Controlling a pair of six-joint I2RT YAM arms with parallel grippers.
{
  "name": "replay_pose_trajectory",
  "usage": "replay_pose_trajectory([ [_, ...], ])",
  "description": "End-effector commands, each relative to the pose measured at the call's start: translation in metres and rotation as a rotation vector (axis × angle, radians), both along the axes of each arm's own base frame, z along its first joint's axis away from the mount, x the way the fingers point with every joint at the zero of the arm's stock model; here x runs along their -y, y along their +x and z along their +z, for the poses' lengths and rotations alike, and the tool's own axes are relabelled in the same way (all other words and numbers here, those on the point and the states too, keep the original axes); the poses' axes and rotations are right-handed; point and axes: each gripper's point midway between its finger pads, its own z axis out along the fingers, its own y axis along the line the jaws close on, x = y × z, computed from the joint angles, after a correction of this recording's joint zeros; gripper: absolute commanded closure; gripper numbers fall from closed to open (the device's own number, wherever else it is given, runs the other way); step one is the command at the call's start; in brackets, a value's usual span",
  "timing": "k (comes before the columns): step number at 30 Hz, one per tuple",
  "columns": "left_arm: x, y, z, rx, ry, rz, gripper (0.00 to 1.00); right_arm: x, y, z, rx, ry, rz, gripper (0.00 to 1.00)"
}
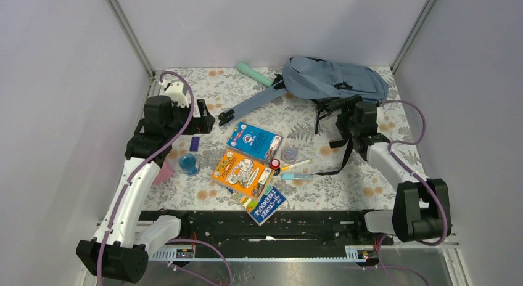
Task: Pack the student bag
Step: Pick up the student bag at the center of the board.
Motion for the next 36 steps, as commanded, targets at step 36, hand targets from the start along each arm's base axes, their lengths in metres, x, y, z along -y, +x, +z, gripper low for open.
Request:
replay_pose_trajectory([
  [36, 0.003, 0.001, 0.023, 0.090, -0.015, -0.023, 0.01, -0.028, 0.112, 0.030, 0.097, 0.023, -0.347, 0.00],
])
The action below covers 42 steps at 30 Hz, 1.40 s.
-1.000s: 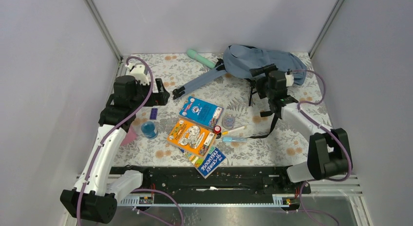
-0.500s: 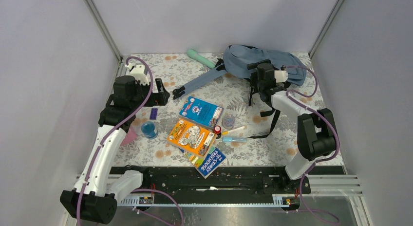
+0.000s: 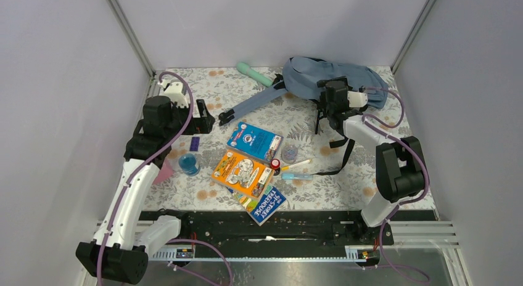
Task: Pack the student bag
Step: Pick up the student bag at the center of the board.
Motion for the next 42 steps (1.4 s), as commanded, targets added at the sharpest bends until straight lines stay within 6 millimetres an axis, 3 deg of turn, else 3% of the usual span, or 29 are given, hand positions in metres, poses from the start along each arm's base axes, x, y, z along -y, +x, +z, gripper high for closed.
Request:
replay_pose_trajectory([
  [1, 0.003, 0.002, 0.019, 0.080, -0.011, -0.018, 0.01, 0.005, 0.014, 0.014, 0.030, -0.001, -0.056, 0.00],
  [6, 0.002, 0.001, 0.021, 0.085, -0.013, -0.017, 0.01, 0.011, 0.021, 0.019, 0.047, -0.040, -0.080, 0.01],
  [9, 0.003, 0.001, 0.021, 0.086, -0.014, -0.019, 0.01, 0.013, 0.028, 0.032, 0.086, -0.068, -0.081, 0.12],
  [14, 0.002, 0.002, 0.021, 0.085, -0.012, -0.017, 0.01, 0.020, 0.041, 0.061, 0.166, -0.080, -0.080, 0.66],
  [19, 0.001, 0.003, 0.019, 0.082, -0.007, -0.010, 0.01, 0.040, 0.043, 0.105, 0.263, -0.081, -0.108, 1.00],
  [25, 0.000, 0.003, 0.019, 0.083, -0.001, -0.003, 0.01, 0.067, 0.031, 0.171, 0.382, -0.102, -0.149, 1.00],
  [28, -0.002, 0.004, 0.020, 0.089, 0.003, 0.007, 0.01, 0.064, 0.025, 0.201, 0.438, -0.101, -0.125, 1.00],
  [35, -0.001, 0.008, 0.028, 0.117, -0.014, 0.014, 0.01, 0.052, 0.015, 0.250, 0.554, 0.024, -0.078, 1.00],
  [42, 0.018, 0.007, 0.064, 0.167, -0.114, -0.056, 0.01, 0.044, -0.008, 0.329, 0.692, 0.063, -0.011, 1.00],
])
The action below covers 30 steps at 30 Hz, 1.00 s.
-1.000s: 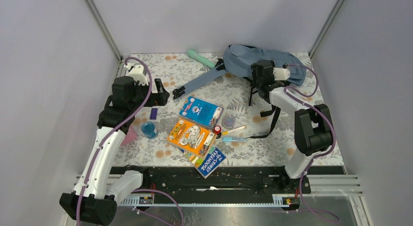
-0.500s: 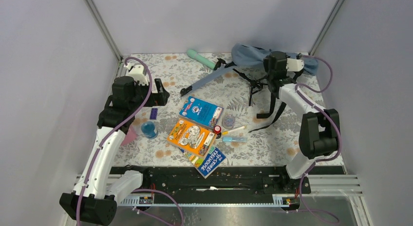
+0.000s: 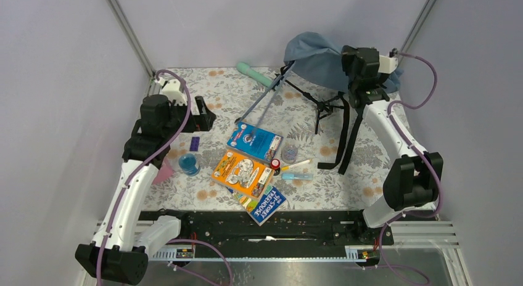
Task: Pack the student bag
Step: Pick up the student bag at the center of the board, then place the student bag at the center of the board.
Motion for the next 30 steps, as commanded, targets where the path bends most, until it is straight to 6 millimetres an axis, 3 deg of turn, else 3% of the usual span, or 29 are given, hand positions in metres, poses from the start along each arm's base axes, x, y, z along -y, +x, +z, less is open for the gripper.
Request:
replay_pose_trajectory([
  [1, 0.018, 0.004, 0.059, 0.142, -0.103, -0.065, 0.01, -0.007, -0.041, 0.166, 0.387, 0.081, 0.067, 1.00],
  [3, 0.027, 0.002, 0.075, 0.165, -0.169, -0.093, 0.01, -0.013, -0.051, 0.199, 0.451, 0.074, 0.112, 1.00],
  [6, 0.046, -0.003, 0.103, 0.205, -0.298, -0.164, 0.01, -0.025, -0.063, 0.227, 0.510, 0.073, 0.176, 1.00],
  [13, 0.083, -0.006, 0.138, 0.205, -0.562, -0.336, 0.01, -0.053, -0.086, 0.255, 0.602, 0.056, 0.266, 1.00],
  [16, 0.099, -0.011, 0.154, 0.292, -0.537, -0.478, 0.01, -0.071, -0.090, 0.264, 0.627, 0.091, 0.350, 1.00],
  [21, 0.083, 0.005, 0.161, 0.520, -0.253, -0.411, 0.01, -0.091, -0.107, 0.263, 0.628, 0.114, 0.442, 1.00],
  [23, 0.075, 0.004, 0.173, 0.677, -0.126, -0.375, 0.01, -0.094, -0.114, 0.258, 0.613, 0.122, 0.467, 1.00],
  [26, 0.080, -0.001, 0.184, 0.844, -0.001, -0.397, 0.01, -0.103, -0.119, 0.246, 0.560, 0.131, 0.525, 1.00],
  [30, 0.097, -0.002, 0.200, 0.918, 0.057, -0.468, 0.01, -0.119, -0.125, 0.232, 0.506, 0.157, 0.621, 1.00],
])
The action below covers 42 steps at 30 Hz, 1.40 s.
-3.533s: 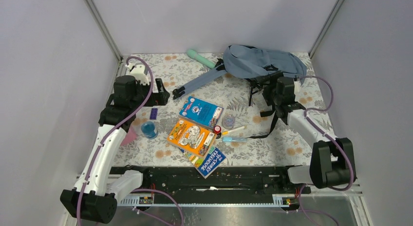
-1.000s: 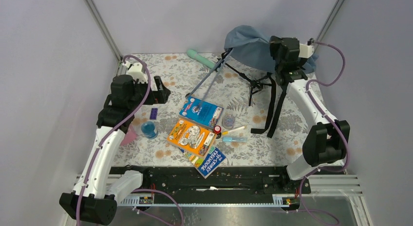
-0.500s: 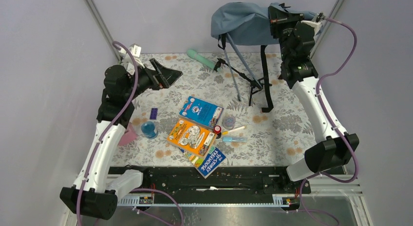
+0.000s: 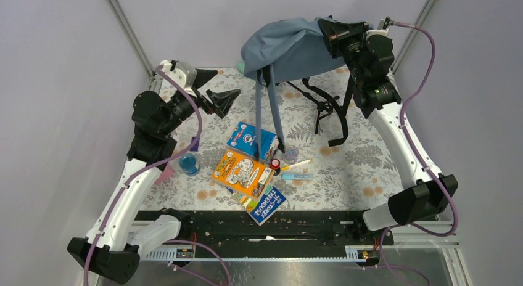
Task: Pack the student bag
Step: Place the student bag at the center of the board.
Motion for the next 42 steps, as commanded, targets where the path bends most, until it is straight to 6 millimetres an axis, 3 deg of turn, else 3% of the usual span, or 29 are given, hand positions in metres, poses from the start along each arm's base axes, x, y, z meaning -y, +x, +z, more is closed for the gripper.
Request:
replay_pose_trajectory([
  [1, 0.004, 0.005, 0.047, 0.285, 0.089, 0.040, 0.01, -0.009, -0.055, 0.067, 0.182, 0.094, 0.144, 1.00],
  [11, 0.053, 0.010, 0.025, 0.340, 0.247, -0.082, 0.01, -0.021, -0.067, 0.063, 0.171, 0.106, 0.238, 1.00],
  [16, 0.068, 0.030, 0.006, 0.314, 0.350, -0.041, 0.01, -0.025, -0.073, 0.070, 0.181, 0.105, 0.278, 1.00],
  [19, 0.066, 0.048, 0.000, 0.379, 0.423, 0.152, 0.01, -0.027, -0.076, 0.071, 0.181, 0.098, 0.292, 1.00],
  [24, 0.054, 0.071, 0.010, 0.384, 0.429, 0.389, 0.01, -0.028, -0.078, 0.068, 0.177, 0.078, 0.299, 1.00],
  [31, 0.059, 0.080, 0.007, 0.365, 0.443, 0.392, 0.01, -0.035, -0.077, 0.066, 0.167, 0.057, 0.334, 1.00],
  [32, 0.061, 0.081, 0.007, 0.362, 0.449, 0.388, 0.05, -0.037, -0.077, 0.066, 0.168, 0.052, 0.344, 1.00],
  [35, 0.067, 0.080, 0.006, 0.372, 0.467, 0.354, 0.49, -0.040, -0.072, 0.059, 0.154, 0.028, 0.349, 1.00],
  [36, 0.067, 0.080, 0.009, 0.374, 0.451, 0.357, 0.69, -0.040, -0.071, 0.056, 0.155, -0.003, 0.339, 1.00],
  [37, 0.066, 0.079, 0.014, 0.379, 0.433, 0.366, 0.81, -0.040, -0.066, 0.047, 0.129, -0.047, 0.320, 1.00],
  [39, 0.063, 0.077, 0.023, 0.395, 0.402, 0.380, 0.99, -0.037, -0.060, 0.030, 0.092, -0.132, 0.282, 1.00],
  [42, 0.063, 0.071, 0.035, 0.421, 0.379, 0.362, 1.00, -0.031, -0.052, 0.002, 0.063, -0.222, 0.230, 0.95],
])
